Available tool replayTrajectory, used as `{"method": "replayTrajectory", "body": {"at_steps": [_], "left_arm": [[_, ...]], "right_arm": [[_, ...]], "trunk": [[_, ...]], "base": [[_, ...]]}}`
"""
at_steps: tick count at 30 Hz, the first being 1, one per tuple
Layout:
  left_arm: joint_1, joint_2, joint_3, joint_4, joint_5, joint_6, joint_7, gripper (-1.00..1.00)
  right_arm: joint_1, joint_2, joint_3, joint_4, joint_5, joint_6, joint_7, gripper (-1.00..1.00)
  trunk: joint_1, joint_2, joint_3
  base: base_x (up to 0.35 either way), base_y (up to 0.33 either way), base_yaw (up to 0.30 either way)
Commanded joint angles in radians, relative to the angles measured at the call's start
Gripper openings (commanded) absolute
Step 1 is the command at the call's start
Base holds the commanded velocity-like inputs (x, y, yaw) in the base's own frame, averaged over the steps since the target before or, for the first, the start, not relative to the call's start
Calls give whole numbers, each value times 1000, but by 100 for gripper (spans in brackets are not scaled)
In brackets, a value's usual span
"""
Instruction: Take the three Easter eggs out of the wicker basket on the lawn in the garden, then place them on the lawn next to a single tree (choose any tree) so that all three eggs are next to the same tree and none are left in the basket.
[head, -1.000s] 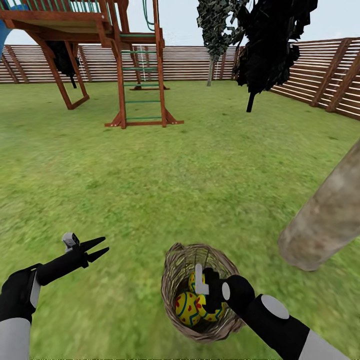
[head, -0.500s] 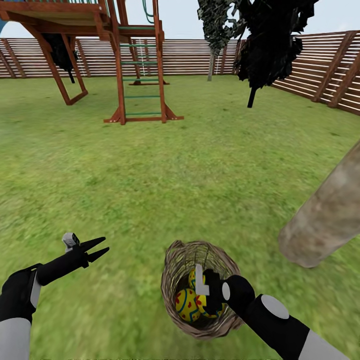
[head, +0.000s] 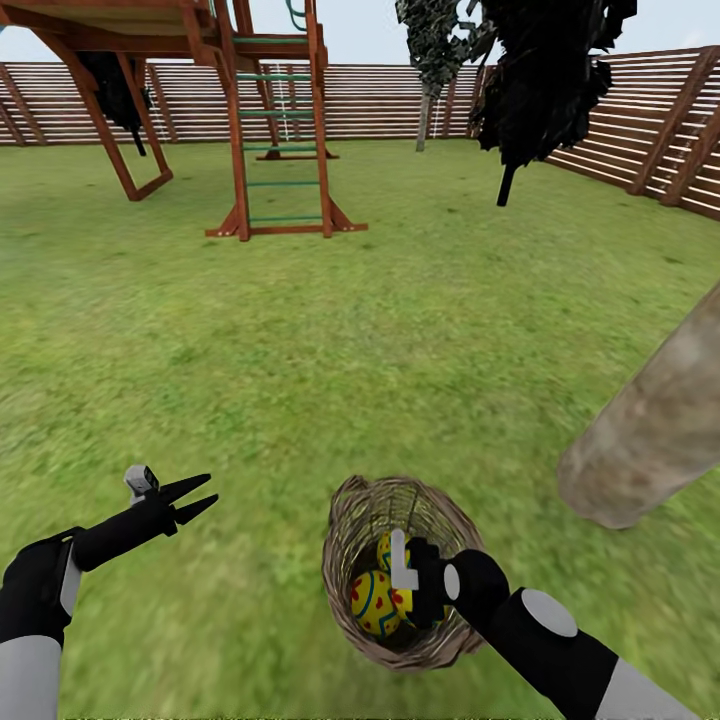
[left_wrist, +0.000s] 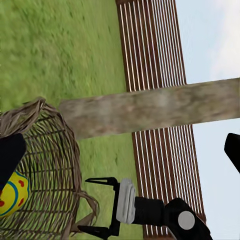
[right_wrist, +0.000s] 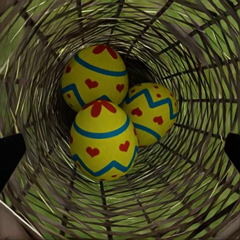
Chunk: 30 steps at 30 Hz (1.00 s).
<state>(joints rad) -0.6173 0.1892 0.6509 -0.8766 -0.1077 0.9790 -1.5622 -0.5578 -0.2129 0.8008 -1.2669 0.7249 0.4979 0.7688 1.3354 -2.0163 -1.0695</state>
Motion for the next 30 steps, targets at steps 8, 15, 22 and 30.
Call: {"method": "replayTrajectory", "body": {"at_steps": [8, 15, 22, 30], "left_arm": [[-1, 0, 3, -1, -10, 10, -9, 100], [-1, 0, 3, -1, -10, 10, -9, 100], [-1, 0, 3, -1, -10, 10, -9, 100], [-1, 0, 3, -1, -10, 10, -9, 100]], "right_arm": [[-5, 0, 3, 0, 10, 5, 6, 100], [-7, 1, 3, 1, 10, 5, 5, 100], [-22, 13, 3, 22, 11, 7, 6, 100], [-33, 13, 3, 56, 8, 5, 5, 100]], "trunk": [[0, 0, -13], [0, 0, -24], [0, 0, -36], [0, 0, -40]], "base": [[0, 0, 0], [0, 0, 0], [0, 0, 0], [0, 0, 4]]}}
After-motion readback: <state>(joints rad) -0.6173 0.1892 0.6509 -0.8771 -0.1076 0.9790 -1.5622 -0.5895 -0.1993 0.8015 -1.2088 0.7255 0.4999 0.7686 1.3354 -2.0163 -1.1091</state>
